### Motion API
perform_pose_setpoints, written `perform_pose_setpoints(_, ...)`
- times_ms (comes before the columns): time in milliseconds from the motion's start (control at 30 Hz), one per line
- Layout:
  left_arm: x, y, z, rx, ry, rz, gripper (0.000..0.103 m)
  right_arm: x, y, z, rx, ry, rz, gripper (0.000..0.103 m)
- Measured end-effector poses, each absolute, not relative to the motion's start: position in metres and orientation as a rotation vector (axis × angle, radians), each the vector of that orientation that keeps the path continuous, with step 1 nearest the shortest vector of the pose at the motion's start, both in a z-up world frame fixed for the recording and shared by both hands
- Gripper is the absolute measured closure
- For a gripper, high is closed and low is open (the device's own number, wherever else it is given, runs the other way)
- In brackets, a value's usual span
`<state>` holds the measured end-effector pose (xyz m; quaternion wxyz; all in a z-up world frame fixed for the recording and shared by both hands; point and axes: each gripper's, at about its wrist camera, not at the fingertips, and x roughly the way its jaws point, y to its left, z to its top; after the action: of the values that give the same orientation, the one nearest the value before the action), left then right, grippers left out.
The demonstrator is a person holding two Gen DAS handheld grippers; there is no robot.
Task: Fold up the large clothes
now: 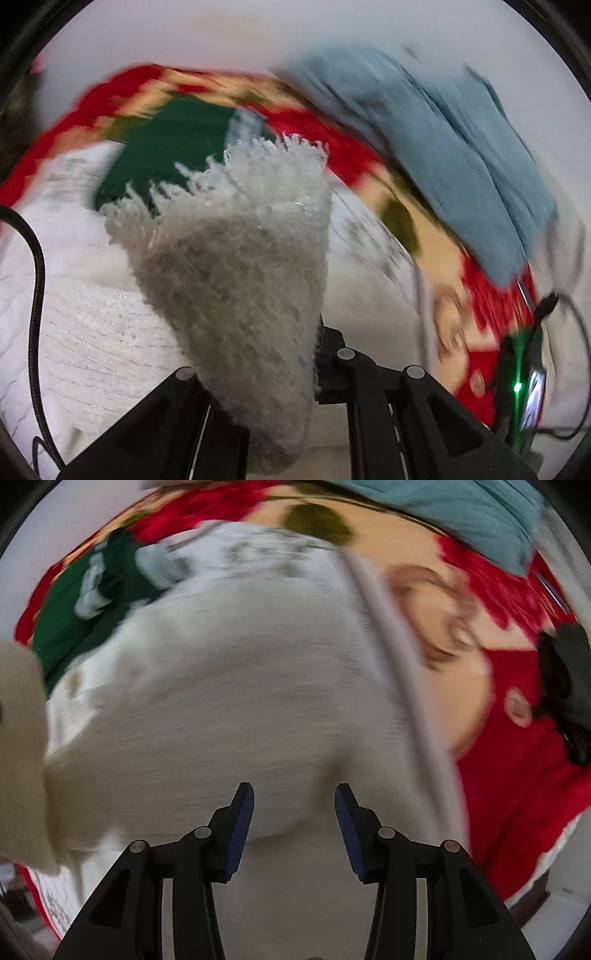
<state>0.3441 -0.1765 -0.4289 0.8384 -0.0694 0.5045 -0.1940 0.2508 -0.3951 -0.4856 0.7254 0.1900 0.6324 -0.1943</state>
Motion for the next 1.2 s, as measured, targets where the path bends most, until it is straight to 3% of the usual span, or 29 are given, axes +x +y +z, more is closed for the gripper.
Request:
perform_pose_setpoints(133,0.341,-0.224,-0.463,-0.041,1.169,-0.430,0.082,0.228,-0.446,-0.495,0.462,1.411,-0.476,0.055)
perform_pose_setpoints(200,0.334,-0.234,-0.471,-0.022,1.201,-0.431,0.057,0.224,-0.460,-0.500,0.493,1.411,-0.482,0.055)
perform_pose_setpoints(233,0.335,-0.236,-0.472,-0.020,1.209,-0.430,0.025,0.218,-0.466,-0.500,0.506,1.411,-0.483,0.055)
perform_pose_setpoints(267,0.334,-0.234,-0.470,-0.028,1.210,-0.426,0.013,0.216,-0.471,-0.499,0.519,1.409,-0.480,0.055)
perform_pose_setpoints(600,0.321,-0.128,-0.430,-0.102,1.155,-0.153,0.012,0.217,-0.478,-0.475,0.759,1.308,-0.295,0.054)
perform_pose_setpoints(733,0.330,-0.082,-0.463,-0.042,1.227,0.058,0.012,0.257,-0.454,-0.482,0.798,1.301,-0.141,0.054)
perform_pose_setpoints(867,0.341,-0.053,-0.497,-0.017,1.297,0.169,0.012,0.298,-0.422,-0.523,0.769,1.452,-0.026,0.055)
perform_pose_setpoints(900,0.342,-0.049,-0.500,-0.027,1.310,0.174,0.012,0.302,-0.416,-0.529,0.769,1.474,-0.003,0.080)
perform_pose_setpoints(933,0.342,-0.046,-0.498,-0.039,1.303,0.175,0.012,0.310,-0.409,-0.539,0.768,1.498,0.020,0.095)
perform_pose_setpoints(1067,0.329,-0.042,-0.489,-0.005,1.285,0.167,0.012,0.315,-0.415,-0.528,0.633,1.435,-0.160,0.095)
perform_pose_setpoints(1200,0.310,-0.029,-0.492,-0.007,1.337,0.178,0.012,0.312,-0.423,-0.535,0.691,1.497,-0.178,0.094)
